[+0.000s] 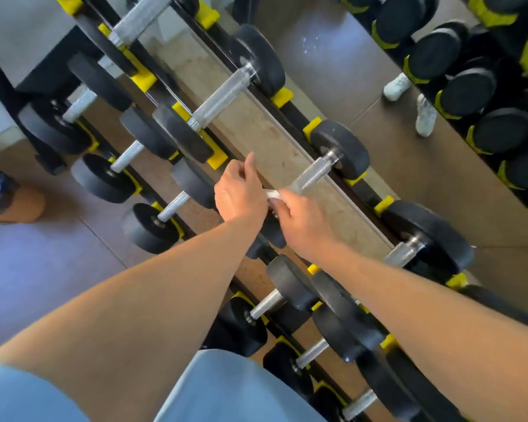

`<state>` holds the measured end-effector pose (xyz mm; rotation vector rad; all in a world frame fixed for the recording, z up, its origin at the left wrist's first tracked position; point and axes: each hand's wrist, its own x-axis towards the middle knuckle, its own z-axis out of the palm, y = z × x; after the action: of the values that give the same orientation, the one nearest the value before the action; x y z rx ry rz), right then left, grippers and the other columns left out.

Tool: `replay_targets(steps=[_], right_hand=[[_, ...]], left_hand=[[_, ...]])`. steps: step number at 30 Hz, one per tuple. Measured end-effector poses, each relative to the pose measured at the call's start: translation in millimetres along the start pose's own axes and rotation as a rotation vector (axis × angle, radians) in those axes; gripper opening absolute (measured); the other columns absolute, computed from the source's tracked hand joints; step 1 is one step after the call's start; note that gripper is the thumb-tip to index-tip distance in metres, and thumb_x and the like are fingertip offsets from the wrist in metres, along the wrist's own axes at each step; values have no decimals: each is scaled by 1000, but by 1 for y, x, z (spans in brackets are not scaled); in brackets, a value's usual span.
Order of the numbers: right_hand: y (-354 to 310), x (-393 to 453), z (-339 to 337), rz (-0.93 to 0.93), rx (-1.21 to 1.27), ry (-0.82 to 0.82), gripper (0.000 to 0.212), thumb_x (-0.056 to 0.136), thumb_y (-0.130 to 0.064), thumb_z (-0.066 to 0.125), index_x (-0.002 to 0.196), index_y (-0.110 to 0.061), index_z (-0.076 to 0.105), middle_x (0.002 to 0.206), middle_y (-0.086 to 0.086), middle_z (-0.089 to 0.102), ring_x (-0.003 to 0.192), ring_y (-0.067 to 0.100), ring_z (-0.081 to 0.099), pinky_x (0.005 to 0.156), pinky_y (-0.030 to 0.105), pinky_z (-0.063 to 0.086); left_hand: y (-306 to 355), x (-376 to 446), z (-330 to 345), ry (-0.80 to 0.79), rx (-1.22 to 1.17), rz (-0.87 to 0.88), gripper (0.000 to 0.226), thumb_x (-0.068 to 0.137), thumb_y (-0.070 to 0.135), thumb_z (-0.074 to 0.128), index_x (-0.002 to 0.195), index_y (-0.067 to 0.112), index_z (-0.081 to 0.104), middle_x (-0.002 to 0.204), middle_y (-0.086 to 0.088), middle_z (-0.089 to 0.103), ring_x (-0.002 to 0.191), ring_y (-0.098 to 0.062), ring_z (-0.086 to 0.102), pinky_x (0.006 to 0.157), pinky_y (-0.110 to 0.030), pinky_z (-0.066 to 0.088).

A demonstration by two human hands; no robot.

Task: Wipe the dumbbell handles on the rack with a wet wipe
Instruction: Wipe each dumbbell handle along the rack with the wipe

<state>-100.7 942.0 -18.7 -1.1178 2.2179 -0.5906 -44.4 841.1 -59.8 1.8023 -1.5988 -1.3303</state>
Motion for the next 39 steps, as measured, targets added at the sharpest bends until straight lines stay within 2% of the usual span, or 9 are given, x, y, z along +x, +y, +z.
replay_targets(steps=[3,6,11,16,21,24,29,35,39], right_hand=[[-6,8,-17,161,254,220,28,106,-27,44,91,-14,63,75,-1,62,72,15,57,62,30,39],[-7,34,-42,-49,-110,419,22,105,-17,46,113,-5,62,94,9,67,89,23,62,73,32,47],[35,57,-37,-218,-761,-5,24,86,-10,61,109,-13,65,107,10,67,114,29,60,111,36,38],[6,12,-5,-76,-253,45,17,100,-20,49,89,-16,60,87,8,64,82,32,62,66,41,47],[-19,2,-10,237,335,202,27,106,-26,43,85,-21,61,72,-9,57,68,0,53,65,22,40],[-13,33,-39,-117,-204,469,17,103,-13,49,110,-6,63,90,8,68,86,19,64,69,25,43],[32,67,-43,-221,-813,-44,24,91,-15,57,113,-15,66,103,9,67,108,28,55,78,38,49],[0,26,4,-88,-282,66,29,100,-31,43,87,-16,64,82,5,63,81,29,62,66,40,49],[-8,8,21,394,390,77,48,98,-55,38,97,-18,68,88,1,70,90,16,67,82,49,55]], left_hand=[[6,1,-3,-14,56,-22,55,100,60,38,66,17,46,63,2,51,60,-15,48,57,-33,36],[10,3,-6,-46,106,-44,58,101,59,34,62,17,38,60,1,44,56,-14,41,54,-33,30],[15,1,-8,-61,108,-61,57,102,57,35,59,19,35,58,2,40,54,-13,38,53,-31,28],[11,4,-6,-67,88,-83,59,102,57,26,63,20,49,71,0,56,72,-22,54,69,-38,41],[10,6,-6,-78,87,-89,61,104,51,23,84,13,65,87,-4,65,80,-21,58,79,-38,42],[12,5,-6,-95,133,-81,54,106,43,24,73,15,56,70,2,56,62,-10,49,64,-29,33],[12,5,-7,-85,155,-82,54,106,42,26,68,17,55,66,3,54,61,-9,48,64,-31,36],[12,0,-6,-91,110,-90,53,105,41,25,90,15,69,85,5,59,76,-14,51,76,-32,35],[10,8,-8,-103,28,-143,46,105,32,24,88,11,61,93,-1,61,84,-18,49,80,-33,36]])
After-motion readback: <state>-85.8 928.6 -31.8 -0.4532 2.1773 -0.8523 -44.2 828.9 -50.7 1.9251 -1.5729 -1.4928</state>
